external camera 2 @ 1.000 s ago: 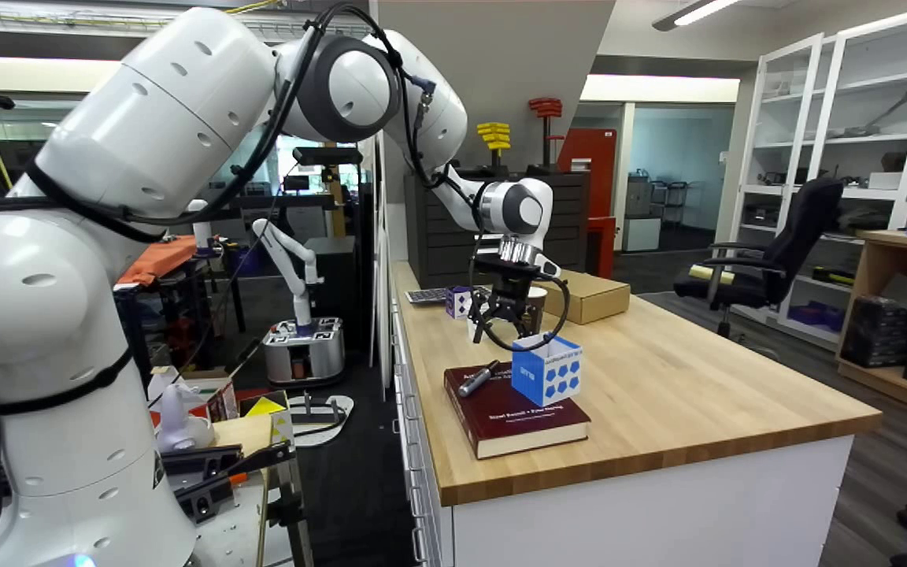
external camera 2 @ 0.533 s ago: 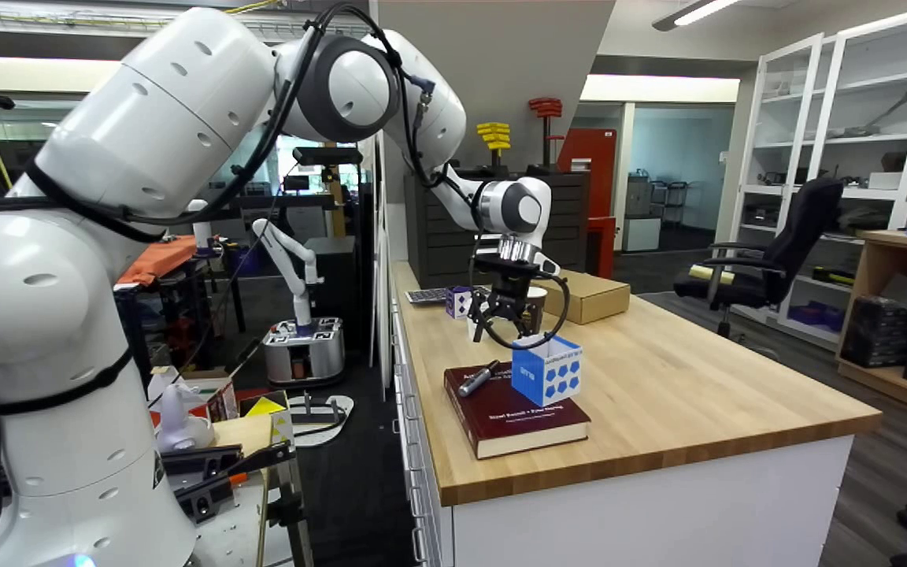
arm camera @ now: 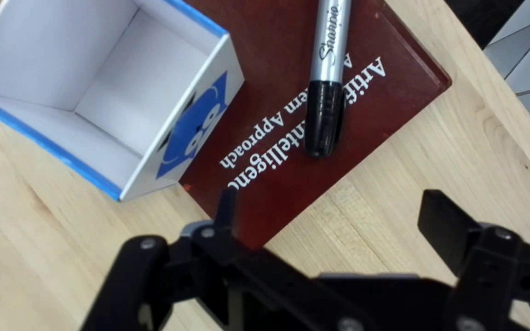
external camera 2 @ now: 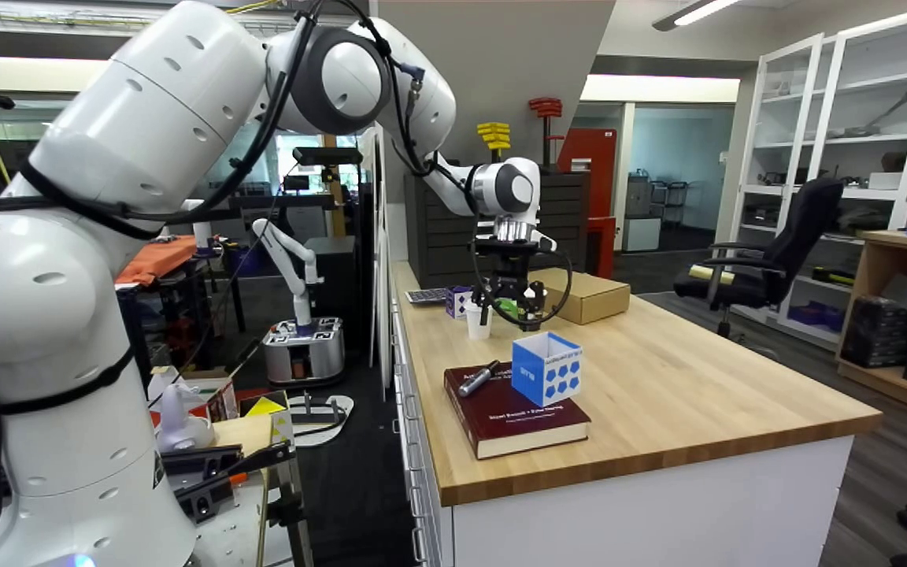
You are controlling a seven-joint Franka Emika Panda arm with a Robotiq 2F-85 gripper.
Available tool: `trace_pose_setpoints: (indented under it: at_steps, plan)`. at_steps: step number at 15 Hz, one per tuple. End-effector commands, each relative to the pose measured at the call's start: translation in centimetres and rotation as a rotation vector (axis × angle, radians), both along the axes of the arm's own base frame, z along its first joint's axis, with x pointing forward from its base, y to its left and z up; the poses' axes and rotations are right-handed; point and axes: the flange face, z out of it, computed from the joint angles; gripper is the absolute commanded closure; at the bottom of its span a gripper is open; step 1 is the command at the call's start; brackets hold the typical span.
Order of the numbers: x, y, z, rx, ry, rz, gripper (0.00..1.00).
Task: Put the marker in the box
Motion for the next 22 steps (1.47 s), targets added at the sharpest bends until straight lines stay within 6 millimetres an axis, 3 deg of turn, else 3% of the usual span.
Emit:
trace_pose_setpoints:
  at_steps: [1, 6, 22]
  plan:
    - [-0.1, 0.2, 2.9, 0.006, -0.095, -0.01, 0.0]
    - [-1.0, 0.1, 3.9, 0.033, -0.168, -0.052, 0.0]
    - [-6.7, -3.2, 1.4, 0.078, -0.222, -0.249, 0.0]
